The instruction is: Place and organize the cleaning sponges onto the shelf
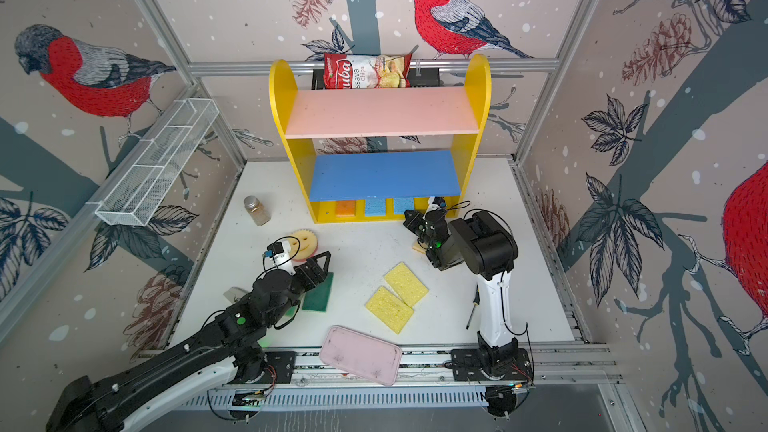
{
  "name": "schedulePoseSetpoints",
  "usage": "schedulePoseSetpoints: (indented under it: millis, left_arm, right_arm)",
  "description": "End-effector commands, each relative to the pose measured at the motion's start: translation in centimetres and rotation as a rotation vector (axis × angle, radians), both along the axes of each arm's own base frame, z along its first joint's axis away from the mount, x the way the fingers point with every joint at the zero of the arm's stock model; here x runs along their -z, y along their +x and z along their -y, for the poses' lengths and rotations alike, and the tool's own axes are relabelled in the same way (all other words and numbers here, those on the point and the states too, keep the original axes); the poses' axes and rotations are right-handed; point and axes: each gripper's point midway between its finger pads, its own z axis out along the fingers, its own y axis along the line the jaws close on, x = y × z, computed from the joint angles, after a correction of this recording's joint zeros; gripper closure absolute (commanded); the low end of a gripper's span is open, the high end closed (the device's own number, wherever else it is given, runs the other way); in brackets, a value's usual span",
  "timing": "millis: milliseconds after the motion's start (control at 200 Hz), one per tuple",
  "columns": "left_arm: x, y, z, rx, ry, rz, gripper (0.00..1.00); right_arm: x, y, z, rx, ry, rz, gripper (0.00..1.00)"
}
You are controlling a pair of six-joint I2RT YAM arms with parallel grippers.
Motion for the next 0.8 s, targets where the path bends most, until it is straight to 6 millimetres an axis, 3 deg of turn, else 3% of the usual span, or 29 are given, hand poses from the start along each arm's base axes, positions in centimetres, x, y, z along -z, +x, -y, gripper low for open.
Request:
schedulePoseSetpoints:
  millis: [0,250,505,695,795]
  left_arm:
    - [-0.7,0.2,0.2,0.002,-0.026,0.017,0.10]
    - [-2.3,0.1,-0.1,-0.002,-0.009,0.046,0.11]
    - [-1.7,-0.9,-2.5,-0.054,0.082,-0.026,0.09]
    - [-2.1,-1.7,-3.5,-0.067,0.096,-0.036,0.09]
    - [-2.5,-1.9,-4.0,-0.078,0.104,-0.031,0.08]
  right_arm:
    - [3.0,-1.4,0.6,-0.002,-0.063,-0.117,0.99]
    - [-0.9,-2.3,0.4,-0.028,-0.125,-0.069,0.99]
    - [-3.6,-6.0,0.5,-0.053,-0.294,-0.062,0.98]
    - [-4.1,-8.9,3.8,-0.006,-0.427,-0.124,0.91]
    - [-4.0,-10.1,6.7,0.042,-0.503,-0.170,0.76]
